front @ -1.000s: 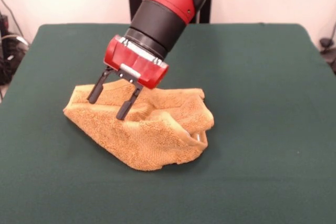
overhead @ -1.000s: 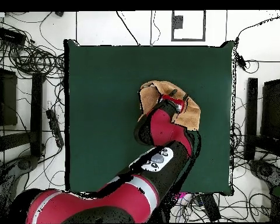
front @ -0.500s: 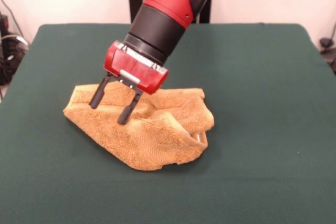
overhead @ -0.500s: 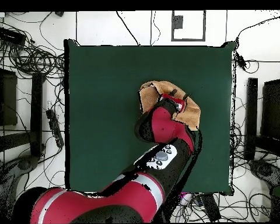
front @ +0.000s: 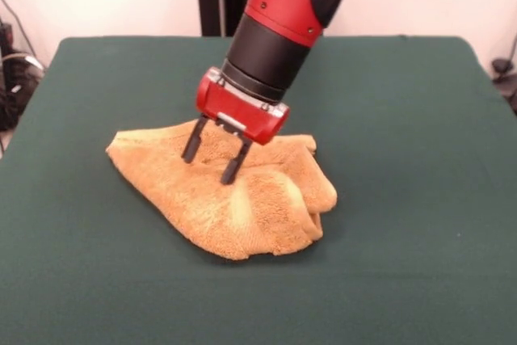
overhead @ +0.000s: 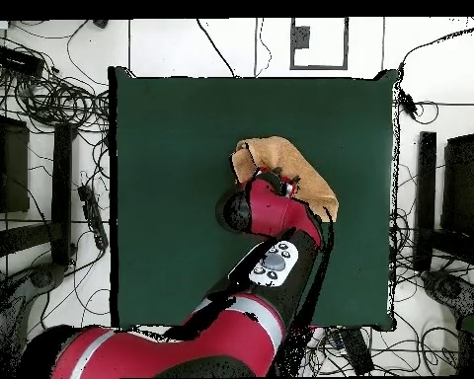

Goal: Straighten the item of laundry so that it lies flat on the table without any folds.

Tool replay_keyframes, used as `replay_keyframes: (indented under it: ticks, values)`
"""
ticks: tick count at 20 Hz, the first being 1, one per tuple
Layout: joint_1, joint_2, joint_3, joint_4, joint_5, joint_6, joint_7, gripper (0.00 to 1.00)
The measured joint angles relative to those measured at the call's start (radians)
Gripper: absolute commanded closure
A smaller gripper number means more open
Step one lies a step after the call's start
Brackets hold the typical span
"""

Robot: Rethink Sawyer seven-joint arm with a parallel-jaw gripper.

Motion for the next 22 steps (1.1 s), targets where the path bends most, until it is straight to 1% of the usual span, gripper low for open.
replay_keyframes:
  ticks: [2,6,7,11,13,14,17,18,22]
  values:
    - [-0.010,-0.008,0.026,-0.011,0.000,0.030,0.000,0.00]
    - [-0.016,-0.001,0.033,-0.028,0.018,0.016,0.000,0.00]
    - [-0.001,0.021,0.012,-0.039,0.059,-0.014,0.000,0.00]
    - [0.039,0.066,-0.025,-0.049,0.143,-0.063,0.000,0.00]
    - [0.051,0.084,-0.031,-0.051,0.171,-0.081,0.000,0.00]
    - [0.063,0.109,-0.039,-0.054,0.200,-0.109,0.000,0.00]
    - [0.075,0.144,-0.056,-0.057,0.232,-0.165,0.000,0.00]
    - [0.077,0.166,-0.064,-0.058,0.249,-0.218,0.000,0.00]
    - [0.075,0.184,-0.074,-0.058,0.252,-0.286,0.000,0.00]
